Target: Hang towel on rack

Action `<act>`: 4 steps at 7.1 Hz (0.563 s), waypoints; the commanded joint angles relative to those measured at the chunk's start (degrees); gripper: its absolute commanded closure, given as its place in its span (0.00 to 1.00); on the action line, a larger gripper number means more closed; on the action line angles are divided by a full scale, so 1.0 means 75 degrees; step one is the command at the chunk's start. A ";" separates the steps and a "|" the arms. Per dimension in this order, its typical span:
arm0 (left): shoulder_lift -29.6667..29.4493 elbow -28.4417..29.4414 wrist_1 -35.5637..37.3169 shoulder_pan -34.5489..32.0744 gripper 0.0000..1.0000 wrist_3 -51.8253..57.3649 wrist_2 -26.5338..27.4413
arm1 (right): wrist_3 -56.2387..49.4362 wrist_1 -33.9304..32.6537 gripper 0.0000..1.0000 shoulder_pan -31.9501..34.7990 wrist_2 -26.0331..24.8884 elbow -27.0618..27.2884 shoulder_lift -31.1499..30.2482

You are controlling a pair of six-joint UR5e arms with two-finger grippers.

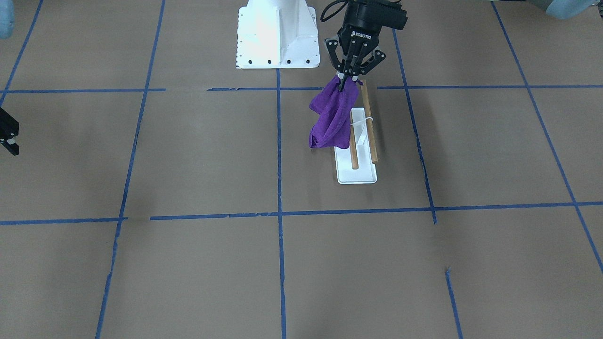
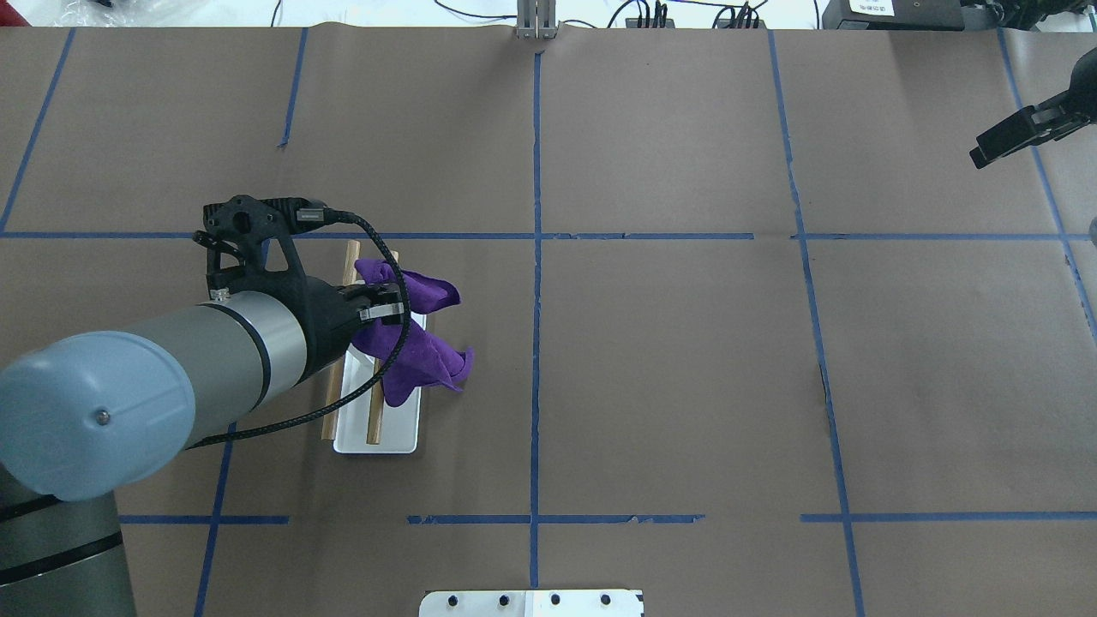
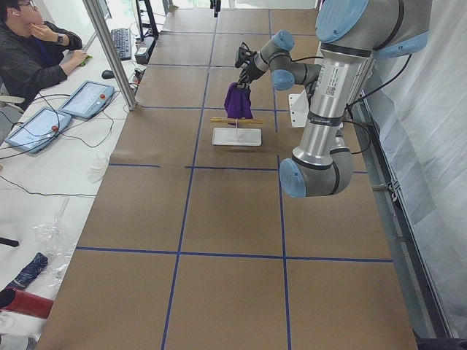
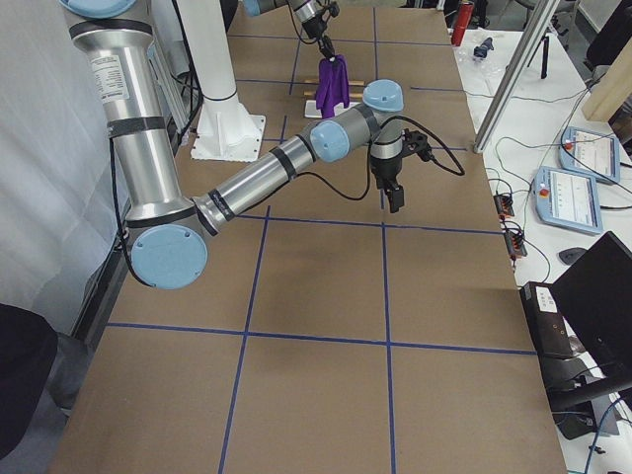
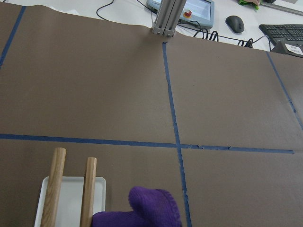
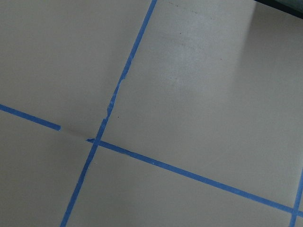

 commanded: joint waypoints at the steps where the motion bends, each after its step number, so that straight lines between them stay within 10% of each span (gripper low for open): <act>1: 0.0523 -0.0001 0.0028 -0.0433 1.00 0.0080 -0.0013 | 0.0000 0.0012 0.00 0.0001 0.0010 0.0001 0.0000; 4: 0.1273 0.0220 0.0028 -0.0528 1.00 0.0184 0.0021 | 0.0000 0.0012 0.00 0.0047 0.0046 0.0001 0.0000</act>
